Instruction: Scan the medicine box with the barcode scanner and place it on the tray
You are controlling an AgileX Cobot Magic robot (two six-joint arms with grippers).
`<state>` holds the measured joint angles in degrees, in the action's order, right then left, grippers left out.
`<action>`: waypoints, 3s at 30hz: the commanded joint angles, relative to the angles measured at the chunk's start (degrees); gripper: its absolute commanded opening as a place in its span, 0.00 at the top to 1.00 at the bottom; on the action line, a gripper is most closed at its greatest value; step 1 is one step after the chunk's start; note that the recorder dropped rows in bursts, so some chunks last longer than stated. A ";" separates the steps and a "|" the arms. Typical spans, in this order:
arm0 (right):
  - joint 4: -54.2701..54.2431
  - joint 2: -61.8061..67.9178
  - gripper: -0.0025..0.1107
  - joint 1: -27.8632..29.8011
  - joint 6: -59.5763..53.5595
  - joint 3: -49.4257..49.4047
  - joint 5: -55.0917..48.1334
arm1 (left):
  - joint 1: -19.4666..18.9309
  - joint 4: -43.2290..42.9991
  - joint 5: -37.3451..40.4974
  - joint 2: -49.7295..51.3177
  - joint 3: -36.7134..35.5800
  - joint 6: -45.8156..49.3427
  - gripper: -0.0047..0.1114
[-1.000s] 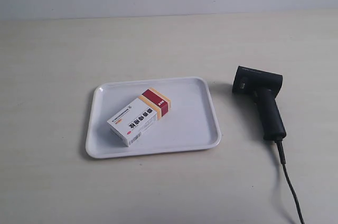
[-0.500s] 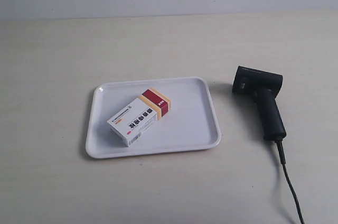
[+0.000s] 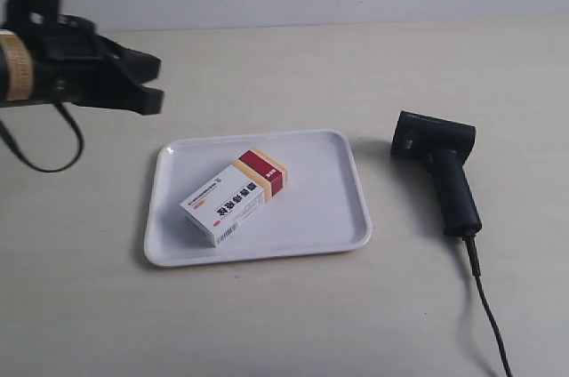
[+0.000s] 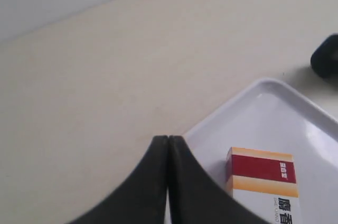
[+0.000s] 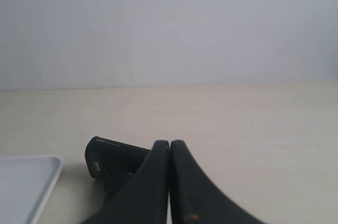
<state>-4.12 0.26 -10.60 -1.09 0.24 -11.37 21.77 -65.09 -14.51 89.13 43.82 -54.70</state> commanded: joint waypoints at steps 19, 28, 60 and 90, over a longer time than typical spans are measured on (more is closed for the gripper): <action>-0.43 -0.26 0.98 -0.11 0.30 -0.24 1.10 | 15.11 -3.65 10.27 19.44 10.28 -4.43 0.07; -0.43 -0.26 0.98 -0.11 0.30 -0.24 1.66 | 16.64 -4.47 13.77 20.39 10.28 -4.01 0.07; -0.43 -0.26 0.98 -0.11 1.09 -0.24 1.82 | 18.26 -6.59 12.30 23.61 10.17 -4.13 0.96; 0.12 35.73 0.98 -0.11 16.69 9.55 10.98 | 10.79 -6.05 15.05 18.13 11.79 -24.01 0.96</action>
<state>-4.53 26.67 -10.60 15.68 6.52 -2.10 32.73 -71.47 0.59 107.97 55.31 -77.98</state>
